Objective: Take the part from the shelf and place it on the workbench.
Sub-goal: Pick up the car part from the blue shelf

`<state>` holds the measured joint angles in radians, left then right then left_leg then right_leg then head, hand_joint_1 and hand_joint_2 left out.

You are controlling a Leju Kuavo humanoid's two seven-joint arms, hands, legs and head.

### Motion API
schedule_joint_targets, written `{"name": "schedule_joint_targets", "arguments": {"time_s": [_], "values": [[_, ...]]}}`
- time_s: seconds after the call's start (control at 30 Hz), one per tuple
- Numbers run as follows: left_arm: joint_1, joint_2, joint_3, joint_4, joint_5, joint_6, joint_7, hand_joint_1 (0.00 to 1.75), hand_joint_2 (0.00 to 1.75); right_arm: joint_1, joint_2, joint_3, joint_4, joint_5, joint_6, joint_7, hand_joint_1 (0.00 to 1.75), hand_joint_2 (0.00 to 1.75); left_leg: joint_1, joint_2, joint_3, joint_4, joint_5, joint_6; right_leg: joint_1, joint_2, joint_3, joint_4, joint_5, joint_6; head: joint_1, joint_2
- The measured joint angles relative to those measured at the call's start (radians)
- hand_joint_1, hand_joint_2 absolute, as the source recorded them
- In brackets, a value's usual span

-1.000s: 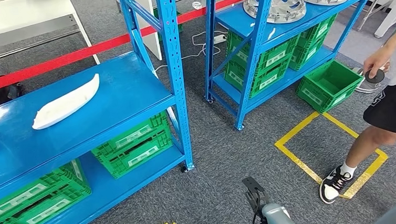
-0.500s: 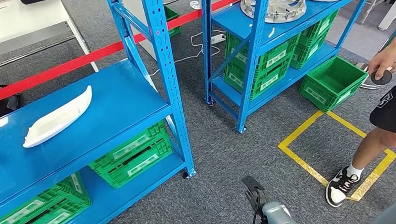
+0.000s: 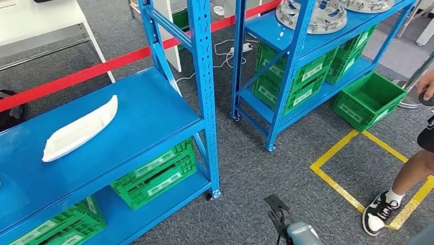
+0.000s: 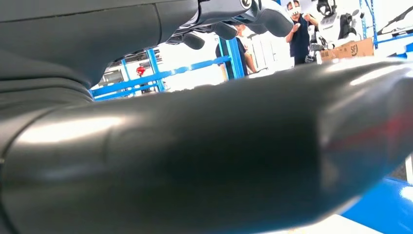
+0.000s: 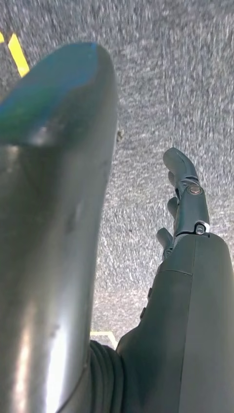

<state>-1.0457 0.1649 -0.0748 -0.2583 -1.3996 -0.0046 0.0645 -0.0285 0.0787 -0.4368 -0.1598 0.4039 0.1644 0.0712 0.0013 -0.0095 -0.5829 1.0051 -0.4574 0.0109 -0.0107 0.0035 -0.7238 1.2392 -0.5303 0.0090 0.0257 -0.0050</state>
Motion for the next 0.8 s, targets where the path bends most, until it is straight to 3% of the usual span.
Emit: {"name": "schedule_joint_targets", "arguments": {"time_s": [0.03,0.1,0.2,0.27,0.33,0.4,0.43,0.47,0.5,0.53,0.57,0.6,0.63,0.73,0.8], "values": [[0.003,0.0,0.0,0.0,0.0,0.0,-0.001,0.0,0.0,0.0,0.0,0.0,0.0,0.0,0.0,0.003,0.0,0.0,0.0,0.0,0.008,0.002,-0.008,-0.003,0.0,-0.001,0.024,-0.073,0.047,-0.004,0.0,0.0],[0.003,0.003,0.0,0.001,0.001,-0.003,-0.002,0.0,0.0,-0.001,-0.001,0.0,0.0,0.0,0.0,0.008,0.0,0.0,-0.001,-0.001,0.016,0.004,-0.021,-0.013,0.004,-0.002,0.064,-0.182,0.084,-0.013,-0.001,0.0],[0.007,0.009,0.0,0.001,0.002,-0.015,-0.005,0.0,0.0,0.0,0.0,-0.002,0.0,-0.006,-0.004,0.008,0.0,0.0,-0.004,-0.003,0.024,0.007,-0.027,-0.033,0.005,0.0,0.083,-0.207,0.079,-0.03,-0.001,0.0],[0.009,0.009,0.0,0.0,0.001,-0.019,-0.011,0.0,0.0,0.0,0.0,-0.011,0.0,-0.023,-0.013,0.001,0.0,0.0,-0.004,-0.001,0.017,0.039,-0.037,-0.044,0.001,0.0,0.1,-0.211,0.078,-0.043,-0.003,0.0],[0.008,0.002,0.0,0.0,-0.003,-0.024,-0.015,0.0,0.0,0.0,0.001,-0.024,0.0,-0.044,-0.022,-0.007,0.0,0.0,-0.001,0.003,-0.035,0.136,-0.073,-0.052,-0.001,0.001,0.116,-0.213,0.069,-0.052,-0.006,0.0],[0.014,-0.008,0.0,0.003,-0.008,-0.033,-0.013,0.0,0.0,0.001,0.002,-0.037,0.0,-0.055,-0.03,-0.01,0.0,0.0,0.002,0.004,-0.114,0.257,-0.116,-0.058,-0.001,0.001,0.128,-0.213,0.056,-0.055,-0.007,0.0],[0.018,-0.013,0.0,0.004,-0.01,-0.035,-0.011,0.0,0.0,0.003,0.003,-0.042,0.0,-0.056,-0.032,-0.01,0.0,0.0,0.003,0.004,-0.14,0.286,-0.12,-0.058,-0.001,0.001,0.136,-0.213,0.049,-0.054,-0.007,0.0],[0.022,-0.017,0.0,0.005,-0.011,-0.036,-0.01,0.0,0.0,0.004,0.004,-0.045,0.0,-0.057,-0.033,-0.01,0.0,0.0,0.003,0.004,-0.148,0.278,-0.101,-0.058,-0.001,0.002,0.145,-0.213,0.042,-0.054,-0.007,0.0],[0.023,-0.02,0.0,0.005,-0.011,-0.036,-0.009,0.0,0.0,0.005,0.005,-0.048,0.0,-0.057,-0.033,-0.01,0.0,0.0,0.004,0.005,-0.137,0.233,-0.063,-0.055,-0.001,0.003,0.156,-0.213,0.034,-0.052,-0.007,0.0],[0.023,-0.021,0.0,0.005,-0.011,-0.036,-0.009,0.0,0.0,0.006,0.006,-0.05,0.0,-0.057,-0.033,-0.01,0.0,0.0,0.004,0.005,-0.112,0.162,-0.013,-0.051,-0.001,0.005,0.167,-0.213,0.026,-0.05,-0.007,0.0],[0.022,-0.022,0.0,0.005,-0.011,-0.036,-0.009,0.0,0.0,0.006,0.008,-0.052,0.0,-0.057,-0.033,-0.01,0.0,0.0,0.002,0.005,-0.088,0.097,0.019,-0.047,0.0,0.006,0.177,-0.213,0.018,-0.047,-0.007,0.0],[0.021,-0.023,0.0,0.006,-0.011,-0.037,-0.009,0.0,0.0,0.005,0.009,-0.054,0.0,-0.057,-0.033,-0.01,0.0,0.0,-0.001,0.006,-0.068,0.045,0.032,-0.042,0.0,0.007,0.182,-0.214,0.012,-0.043,-0.008,0.0],[0.019,-0.025,0.0,0.006,-0.011,-0.038,-0.01,0.0,0.0,0.006,0.01,-0.056,0.0,-0.057,-0.033,-0.009,0.0,0.0,-0.004,0.006,-0.056,0.014,0.036,-0.037,0.0,0.007,0.185,-0.217,0.007,-0.036,-0.009,0.0],[0.017,-0.031,0.0,0.004,-0.013,-0.044,-0.011,0.0,0.0,0.007,0.012,-0.064,0.0,-0.062,-0.035,0.001,0.0,0.0,-0.005,0.005,-0.037,-0.004,0.031,-0.019,0.002,0.005,0.194,-0.213,0.001,-0.019,-0.008,0.0],[0.013,-0.042,-0.001,0.003,-0.018,-0.047,-0.013,0.0,0.0,0.005,0.014,-0.067,0.0,-0.061,-0.035,0.016,0.0,0.0,0.0,0.004,-0.02,-0.008,0.028,-0.008,0.002,0.003,0.171,-0.156,-0.012,-0.011,-0.006,0.0]]}}
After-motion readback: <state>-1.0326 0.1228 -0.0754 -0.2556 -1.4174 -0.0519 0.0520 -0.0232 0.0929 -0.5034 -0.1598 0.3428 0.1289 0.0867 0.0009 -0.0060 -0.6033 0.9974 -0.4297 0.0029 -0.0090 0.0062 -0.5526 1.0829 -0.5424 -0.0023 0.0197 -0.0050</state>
